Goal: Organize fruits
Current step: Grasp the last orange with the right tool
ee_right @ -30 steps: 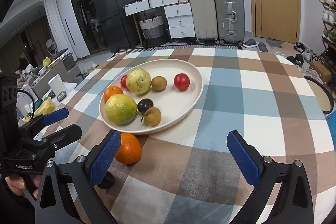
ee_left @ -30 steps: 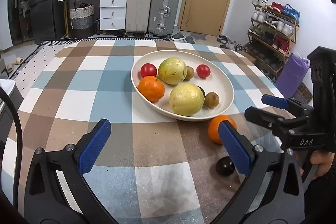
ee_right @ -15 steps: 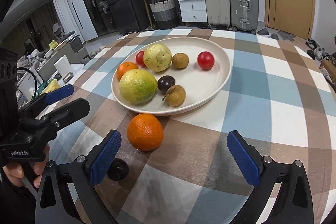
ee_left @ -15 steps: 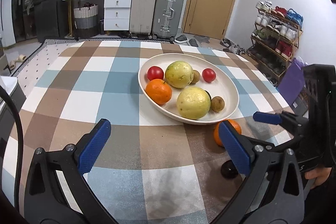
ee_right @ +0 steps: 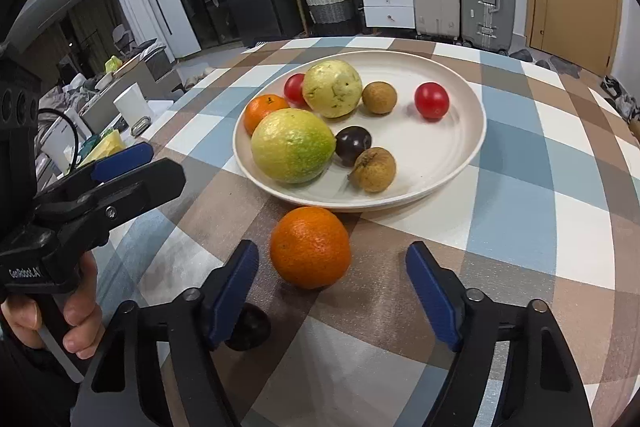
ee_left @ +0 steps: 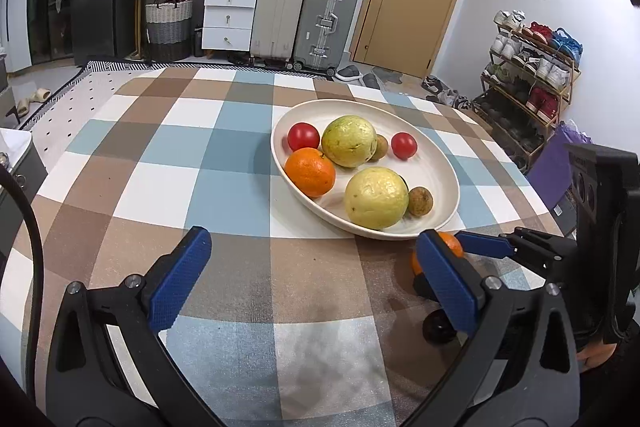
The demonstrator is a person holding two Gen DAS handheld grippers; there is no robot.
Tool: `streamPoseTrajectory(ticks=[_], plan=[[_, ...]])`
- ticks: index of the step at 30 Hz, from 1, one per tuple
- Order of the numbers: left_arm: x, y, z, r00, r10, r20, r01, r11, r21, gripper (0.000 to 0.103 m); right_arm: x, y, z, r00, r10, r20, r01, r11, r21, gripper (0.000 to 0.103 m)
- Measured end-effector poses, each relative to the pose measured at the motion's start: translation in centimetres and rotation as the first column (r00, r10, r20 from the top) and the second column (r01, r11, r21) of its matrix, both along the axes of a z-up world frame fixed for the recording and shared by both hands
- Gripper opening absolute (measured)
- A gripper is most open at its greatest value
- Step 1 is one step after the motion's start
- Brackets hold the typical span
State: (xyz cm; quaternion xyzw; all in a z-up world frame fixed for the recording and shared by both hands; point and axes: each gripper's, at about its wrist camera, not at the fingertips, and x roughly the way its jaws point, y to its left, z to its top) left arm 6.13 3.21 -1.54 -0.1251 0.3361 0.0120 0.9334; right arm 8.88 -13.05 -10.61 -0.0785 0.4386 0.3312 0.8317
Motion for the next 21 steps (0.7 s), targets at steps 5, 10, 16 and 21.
streamPoseTrajectory(ticks=[5, 10, 16, 21], plan=[[0.1, -0.2, 0.0, 1.000, -0.009, -0.002, 0.009, 1.000, -0.006, 0.102, 0.1, 0.0, 0.0, 1.000, 0.013, -0.007, -0.013, 1.000, 0.016, 0.057], [0.3, -0.3, -0.4, 1.000, -0.014, -0.015, 0.014, 1.000, -0.012, 0.102, 0.1, -0.2, 0.0, 0.999, 0.025, -0.020, -0.025, 0.999, 0.039, 0.046], [0.3, -0.4, -0.4, 1.000, -0.016, -0.011, 0.016, 1.000, -0.016, 0.102, -0.3, -0.5, 0.4, 0.999, 0.038, -0.004, -0.037, 0.997, 0.064, 0.040], [0.1, -0.4, -0.2, 1.000, -0.031, -0.006, 0.030, 0.999, -0.029, 0.102, -0.8, -2.4, 1.1, 1.000, 0.012, 0.013, -0.014, 0.994, 0.110, 0.040]])
